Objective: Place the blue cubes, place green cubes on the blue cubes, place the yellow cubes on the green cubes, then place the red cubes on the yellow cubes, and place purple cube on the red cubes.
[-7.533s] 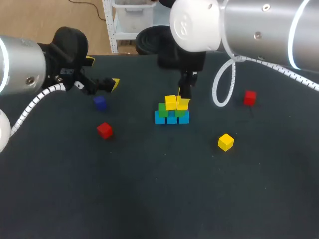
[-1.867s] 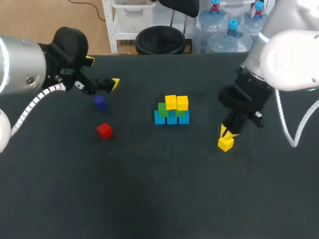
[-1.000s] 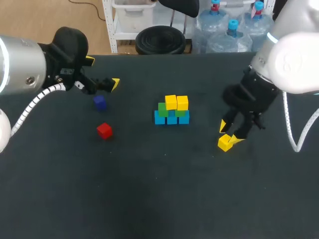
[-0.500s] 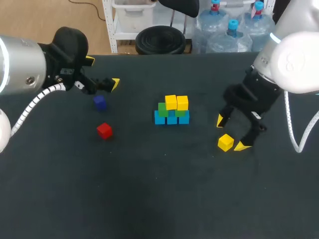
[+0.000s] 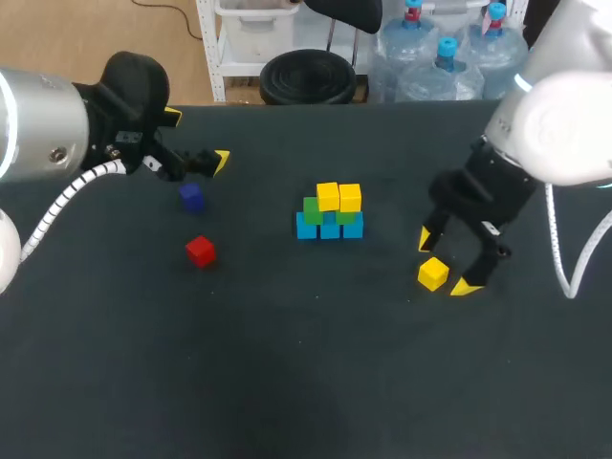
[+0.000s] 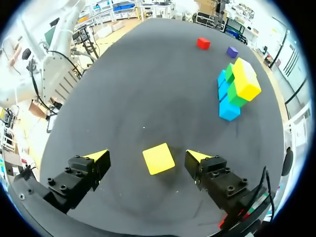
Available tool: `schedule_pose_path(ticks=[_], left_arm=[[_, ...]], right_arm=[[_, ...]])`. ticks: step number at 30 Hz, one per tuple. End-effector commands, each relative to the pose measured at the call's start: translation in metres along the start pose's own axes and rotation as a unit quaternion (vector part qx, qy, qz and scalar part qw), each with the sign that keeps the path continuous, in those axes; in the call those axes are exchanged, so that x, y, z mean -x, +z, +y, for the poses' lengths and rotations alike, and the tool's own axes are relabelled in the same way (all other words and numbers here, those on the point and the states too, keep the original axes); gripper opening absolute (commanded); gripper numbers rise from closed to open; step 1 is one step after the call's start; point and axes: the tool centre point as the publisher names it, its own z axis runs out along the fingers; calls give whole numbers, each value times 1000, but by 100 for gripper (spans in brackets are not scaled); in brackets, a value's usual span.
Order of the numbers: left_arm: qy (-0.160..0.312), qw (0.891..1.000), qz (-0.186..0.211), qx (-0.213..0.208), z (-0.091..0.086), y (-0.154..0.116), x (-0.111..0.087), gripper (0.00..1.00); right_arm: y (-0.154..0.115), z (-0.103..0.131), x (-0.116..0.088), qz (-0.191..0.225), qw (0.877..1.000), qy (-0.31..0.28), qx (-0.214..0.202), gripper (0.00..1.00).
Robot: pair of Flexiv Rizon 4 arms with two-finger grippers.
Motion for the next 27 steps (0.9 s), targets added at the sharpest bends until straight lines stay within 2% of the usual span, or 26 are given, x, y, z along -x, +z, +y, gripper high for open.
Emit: schedule_pose_path(ticks=[1, 3, 4, 5, 6, 7, 8, 12, 19, 27], left_arm=[[0, 1000, -2, -2, 1, 0, -1, 100], [0, 1000, -2, -2, 1, 0, -1, 100], [0, 1000, -2, -2, 1, 0, -1, 100], [0, 1000, -2, -2, 1, 0, -1, 100], [0, 1000, -2, -2, 1, 0, -1, 100], [0, 1000, -2, -2, 1, 0, -1, 100], [0, 1000, -2, -2, 1, 0, -1, 100], [0, 1000, -2, -2, 1, 0, -1, 100], [0, 1000, -2, -2, 1, 0, -1, 100], [0, 1000, -2, -2, 1, 0, -1, 100]], right_arm=[[6, -7, 0, -2, 1000, -1, -1, 100], [8, -8, -1, 0, 1000, -2, 0, 100], [8, -8, -1, 3, 1000, -4, -1, 93], [8, -8, -2, 7, 1000, -8, 1, 53], [8, -8, -2, 6, 1000, -9, 3, 34], [8, -7, -2, 5, 1000, -10, 4, 7], [8, -6, -2, 3, 1000, -13, 8, 0], [7, 0, 0, 7, 999, -26, 17, 0], [1, 11, 15, -4, 999, -42, 11, 0], [6, 16, 16, -10, 999, -37, 9, 0]])
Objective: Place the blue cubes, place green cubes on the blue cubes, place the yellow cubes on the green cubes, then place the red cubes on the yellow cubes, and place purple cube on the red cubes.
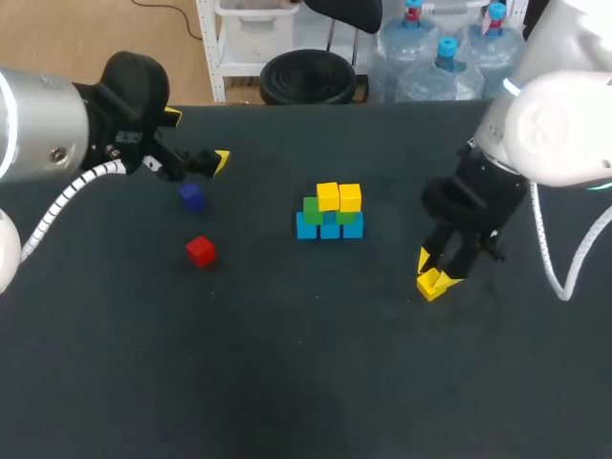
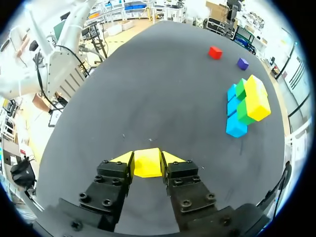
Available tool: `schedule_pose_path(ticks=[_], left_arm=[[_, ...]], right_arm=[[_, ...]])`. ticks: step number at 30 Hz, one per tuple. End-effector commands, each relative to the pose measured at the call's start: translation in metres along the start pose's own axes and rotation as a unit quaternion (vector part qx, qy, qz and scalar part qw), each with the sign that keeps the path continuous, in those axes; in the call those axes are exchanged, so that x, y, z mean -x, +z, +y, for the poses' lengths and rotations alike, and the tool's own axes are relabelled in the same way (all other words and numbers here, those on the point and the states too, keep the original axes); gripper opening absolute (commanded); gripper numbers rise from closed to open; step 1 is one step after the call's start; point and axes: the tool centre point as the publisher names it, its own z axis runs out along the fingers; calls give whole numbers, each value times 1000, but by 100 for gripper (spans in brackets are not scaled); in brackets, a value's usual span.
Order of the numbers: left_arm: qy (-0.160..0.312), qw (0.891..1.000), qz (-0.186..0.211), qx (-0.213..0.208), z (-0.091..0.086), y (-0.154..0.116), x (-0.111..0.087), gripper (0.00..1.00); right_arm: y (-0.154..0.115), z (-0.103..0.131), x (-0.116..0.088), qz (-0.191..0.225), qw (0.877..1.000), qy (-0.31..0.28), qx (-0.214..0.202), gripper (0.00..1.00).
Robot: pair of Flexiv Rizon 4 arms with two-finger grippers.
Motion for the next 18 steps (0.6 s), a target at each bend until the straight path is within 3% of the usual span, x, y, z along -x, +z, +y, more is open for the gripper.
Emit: schedule_pose_path(ticks=[1, 7, 18], left_arm=[[0, 1000, -2, -2, 1, 0, -1, 100], [0, 1000, -2, -2, 1, 0, -1, 100], [0, 1000, -2, -2, 1, 0, -1, 100]], right_arm=[[3, 4, -4, 7, 1000, 3, -5, 0], [1, 0, 5, -10, 1000, 8, -11, 0], [5, -24, 66, -69, 997, -39, -4, 0]])
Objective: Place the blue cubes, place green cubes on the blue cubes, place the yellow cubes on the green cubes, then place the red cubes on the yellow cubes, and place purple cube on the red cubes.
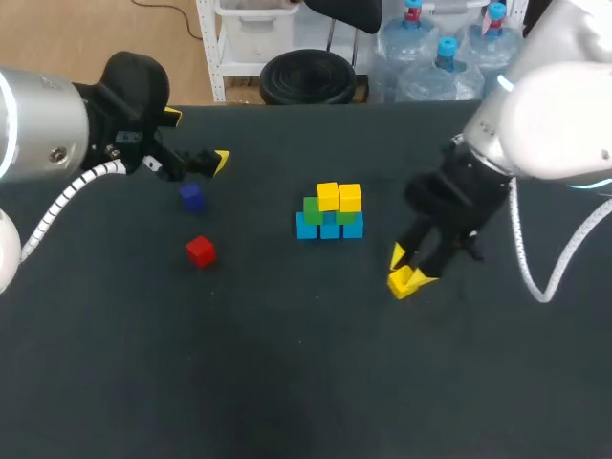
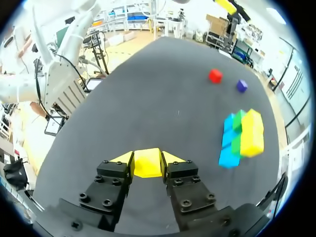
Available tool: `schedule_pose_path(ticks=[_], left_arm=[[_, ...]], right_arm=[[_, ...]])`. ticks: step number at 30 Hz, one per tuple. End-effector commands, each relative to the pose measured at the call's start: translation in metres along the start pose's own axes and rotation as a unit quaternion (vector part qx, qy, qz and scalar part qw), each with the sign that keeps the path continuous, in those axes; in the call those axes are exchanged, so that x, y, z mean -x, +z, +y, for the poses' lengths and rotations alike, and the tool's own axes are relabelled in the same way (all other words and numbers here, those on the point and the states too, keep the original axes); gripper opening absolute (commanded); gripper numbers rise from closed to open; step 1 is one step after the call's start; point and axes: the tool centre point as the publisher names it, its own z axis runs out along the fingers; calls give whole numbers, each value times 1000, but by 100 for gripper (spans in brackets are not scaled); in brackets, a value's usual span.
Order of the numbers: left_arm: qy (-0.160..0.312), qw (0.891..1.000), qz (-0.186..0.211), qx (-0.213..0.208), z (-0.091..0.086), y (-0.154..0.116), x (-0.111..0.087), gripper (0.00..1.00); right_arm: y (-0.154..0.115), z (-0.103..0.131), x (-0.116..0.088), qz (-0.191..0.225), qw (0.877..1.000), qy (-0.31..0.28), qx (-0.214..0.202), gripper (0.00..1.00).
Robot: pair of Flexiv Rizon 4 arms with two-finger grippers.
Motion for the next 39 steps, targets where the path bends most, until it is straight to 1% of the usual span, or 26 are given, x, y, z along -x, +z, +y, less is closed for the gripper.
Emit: schedule_pose_path(ticks=[1, 7, 11, 17, 19, 22, 25, 28, 30, 31, 33, 34, 35, 36, 37, 39], left_arm=[[0, 1000, -2, -2, 1, 0, -1, 100], [0, 1000, -2, -2, 1, 0, -1, 100], [0, 1000, -2, -2, 1, 0, -1, 100], [0, 1000, -2, -2, 1, 0, -1, 100], [0, 1000, -2, -2, 1, 0, -1, 100], [0, 1000, -2, -2, 1, 0, -1, 100], [0, 1000, -2, -2, 1, 0, -1, 100], [0, 1000, -2, -2, 1, 0, -1, 100], [0, 1000, -2, -2, 1, 0, -1, 100], [0, 1000, -2, -2, 1, 0, -1, 100], [0, 1000, -2, -2, 1, 0, -1, 100], [0, 1000, -2, -2, 1, 0, -1, 100], [0, 1000, -2, -2, 1, 0, -1, 100], [0, 1000, -2, -2, 1, 0, -1, 100], [0, 1000, -2, -2, 1, 0, -1, 100], [0, 1000, -2, -2, 1, 0, -1, 100]], right_arm=[[9, -18, 21, -20, 1000, -15, 16, 0], [35, -38, 58, -58, 997, -43, 38, 0], [54, -45, 69, -57, 995, -57, 57, 0], [72, -52, 83, -60, 994, -68, 65, 0], [75, -54, 83, -54, 994, -68, 64, 0], [75, -55, 75, -47, 996, -47, 56, 0], [79, -54, 65, -42, 997, -36, 57, 0], [76, -51, 65, -44, 997, -30, 62, 0], [84, -52, 57, -45, 996, -29, 69, 0], [82, -51, 59, -44, 996, -30, 70, 1], [80, -51, 60, -42, 996, -29, 72, 9], [80, -51, 60, -42, 996, -29, 72, 20], [81, -52, 58, -42, 996, -29, 73, 35], [82, -53, 56, -42, 996, -28, 73, 58], [82, -53, 56, -45, 996, -25, 74, 100], [81, -53, 55, -48, 995, -24, 79, 100]])
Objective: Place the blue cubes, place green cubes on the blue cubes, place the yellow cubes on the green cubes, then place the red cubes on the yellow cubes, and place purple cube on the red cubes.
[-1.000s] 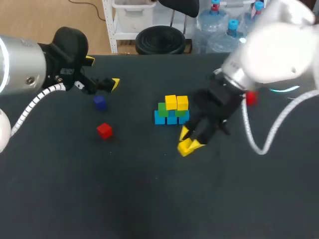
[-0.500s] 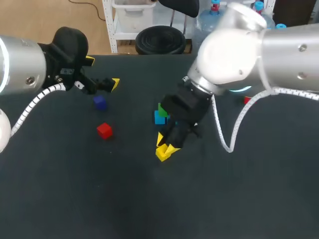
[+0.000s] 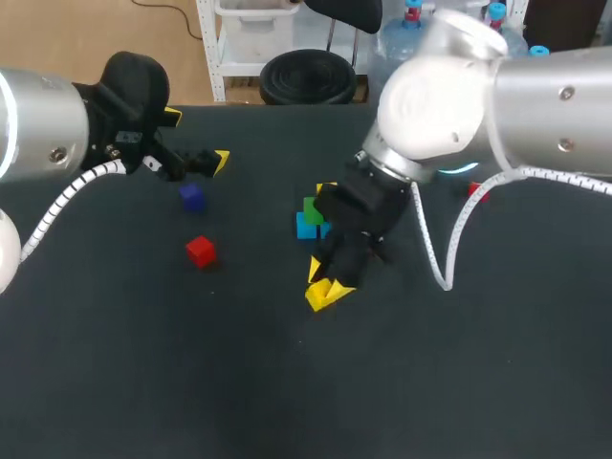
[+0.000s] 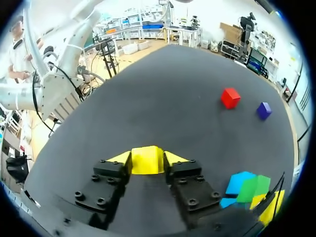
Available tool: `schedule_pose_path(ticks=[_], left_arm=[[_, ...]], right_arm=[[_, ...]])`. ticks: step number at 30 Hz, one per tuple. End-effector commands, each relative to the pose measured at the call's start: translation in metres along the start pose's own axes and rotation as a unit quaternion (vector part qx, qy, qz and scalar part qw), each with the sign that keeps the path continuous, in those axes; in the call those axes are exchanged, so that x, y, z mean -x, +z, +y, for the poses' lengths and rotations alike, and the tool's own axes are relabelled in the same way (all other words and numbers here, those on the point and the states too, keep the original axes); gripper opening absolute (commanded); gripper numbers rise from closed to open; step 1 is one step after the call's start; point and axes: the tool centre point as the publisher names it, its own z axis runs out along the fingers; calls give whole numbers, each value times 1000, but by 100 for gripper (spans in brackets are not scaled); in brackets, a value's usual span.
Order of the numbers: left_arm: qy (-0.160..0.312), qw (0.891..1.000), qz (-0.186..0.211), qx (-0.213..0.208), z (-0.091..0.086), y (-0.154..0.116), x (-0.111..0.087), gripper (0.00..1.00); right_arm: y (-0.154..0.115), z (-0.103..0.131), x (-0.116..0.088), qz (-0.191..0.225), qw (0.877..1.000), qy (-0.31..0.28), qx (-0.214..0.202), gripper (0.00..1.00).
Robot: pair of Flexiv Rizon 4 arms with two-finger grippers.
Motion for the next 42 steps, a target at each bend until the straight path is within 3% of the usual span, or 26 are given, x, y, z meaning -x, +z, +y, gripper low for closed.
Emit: schedule_pose_path(ticks=[1, 6, 13, 24, 27, 32, 34, 38, 40, 42], left_arm=[[0, 1000, -2, -2, 1, 0, -1, 100], [0, 1000, -2, -2, 1, 0, -1, 100], [0, 1000, -2, -2, 1, 0, -1, 100], [0, 1000, -2, -2, 1, 0, -1, 100], [0, 1000, -2, -2, 1, 0, -1, 100], [0, 1000, -2, -2, 1, 0, -1, 100], [0, 1000, -2, -2, 1, 0, -1, 100], [0, 1000, -2, -2, 1, 0, -1, 100], [0, 1000, -2, -2, 1, 0, -1, 100], [0, 1000, -2, -2, 1, 0, -1, 100]], right_arm=[[0, -2, -4, -8, 1000, 0, 14, 100], [-15, 9, -1, -20, 999, -18, 47, 100], [-44, 18, 0, -14, 999, -20, 22, 100], [-107, 69, 6, -45, 999, -4, 14, 100], [-127, 76, 5, -38, 999, -6, -7, 100], [-169, 77, 8, -83, 992, 15, -95, 100], [-188, 75, 3, -113, 982, 36, -150, 100], [-226, 73, -19, -163, 943, 84, -279, 100], [-243, 70, -29, -180, 916, 105, -342, 100], [-260, 63, -35, -213, 882, 122, -403, 100]])
